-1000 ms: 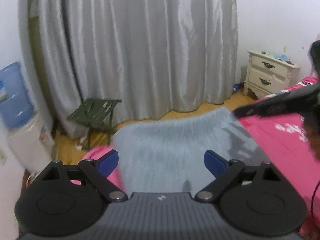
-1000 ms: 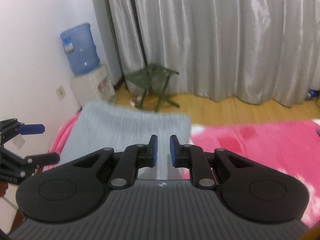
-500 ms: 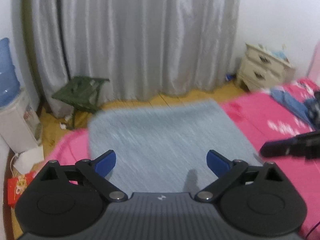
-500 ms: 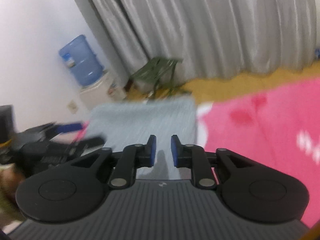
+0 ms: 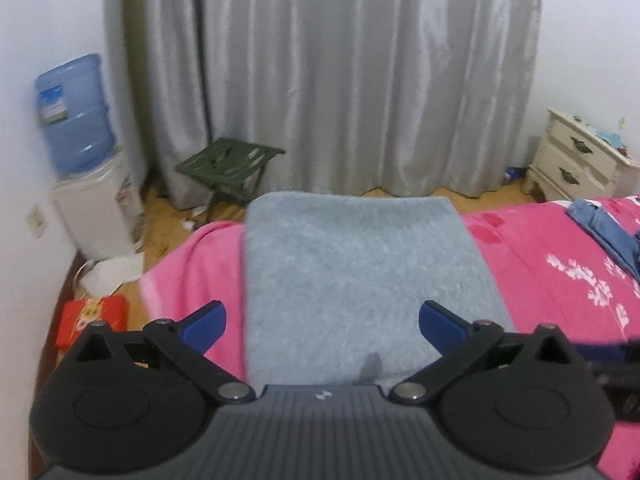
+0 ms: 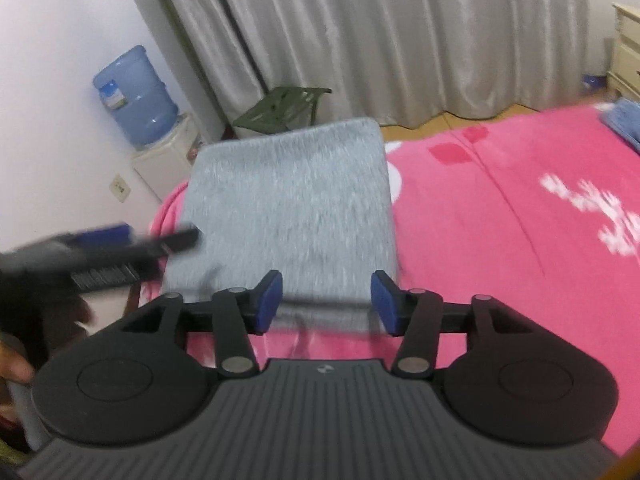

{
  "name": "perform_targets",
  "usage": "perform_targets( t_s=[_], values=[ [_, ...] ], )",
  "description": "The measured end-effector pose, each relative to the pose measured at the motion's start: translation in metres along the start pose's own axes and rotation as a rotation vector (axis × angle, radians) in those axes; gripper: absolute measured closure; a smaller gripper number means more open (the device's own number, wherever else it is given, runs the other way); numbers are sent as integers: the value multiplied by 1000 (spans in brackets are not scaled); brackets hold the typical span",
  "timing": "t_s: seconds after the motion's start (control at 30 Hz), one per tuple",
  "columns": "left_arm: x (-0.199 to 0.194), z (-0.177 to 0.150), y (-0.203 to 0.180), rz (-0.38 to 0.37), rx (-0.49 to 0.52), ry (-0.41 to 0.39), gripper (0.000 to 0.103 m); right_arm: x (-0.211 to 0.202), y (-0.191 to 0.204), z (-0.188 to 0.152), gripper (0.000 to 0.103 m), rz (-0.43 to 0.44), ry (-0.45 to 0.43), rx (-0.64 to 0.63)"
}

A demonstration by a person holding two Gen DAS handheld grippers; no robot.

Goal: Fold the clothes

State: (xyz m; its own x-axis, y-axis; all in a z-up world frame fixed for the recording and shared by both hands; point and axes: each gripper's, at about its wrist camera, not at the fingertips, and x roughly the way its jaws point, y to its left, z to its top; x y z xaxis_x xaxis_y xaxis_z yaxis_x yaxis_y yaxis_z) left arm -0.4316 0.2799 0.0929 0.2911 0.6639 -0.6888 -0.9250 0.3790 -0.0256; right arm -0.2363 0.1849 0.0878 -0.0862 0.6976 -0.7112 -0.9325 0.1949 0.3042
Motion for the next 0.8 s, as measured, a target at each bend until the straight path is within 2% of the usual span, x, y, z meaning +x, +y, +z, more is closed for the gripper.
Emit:
perform_targets(
  t_s=[0.13,0.3,0.47,0.57,0.67,0.8],
  values=[
    [-19,-6,-2,41,-15,16,0,6,8,-14,48,-2,67,17],
    [-41,-10,-4,104,-60,-49,0,-7,18,-15,42,-71,50,-46],
    [-39,3,-16,154,-15,25,0,-17,18,-17,37,-117,19,-94],
    [-36,7,-19,129,-47,50,0,-18,18,-14,35,-104,24,-129],
    [-31,3,-21,112,-88,75,0,-16,15,-13,31,-90,41,-113],
    [-18,-7,-26,139,-63,119,0,-12,11,-15,31,-77,73,-76]
  ],
)
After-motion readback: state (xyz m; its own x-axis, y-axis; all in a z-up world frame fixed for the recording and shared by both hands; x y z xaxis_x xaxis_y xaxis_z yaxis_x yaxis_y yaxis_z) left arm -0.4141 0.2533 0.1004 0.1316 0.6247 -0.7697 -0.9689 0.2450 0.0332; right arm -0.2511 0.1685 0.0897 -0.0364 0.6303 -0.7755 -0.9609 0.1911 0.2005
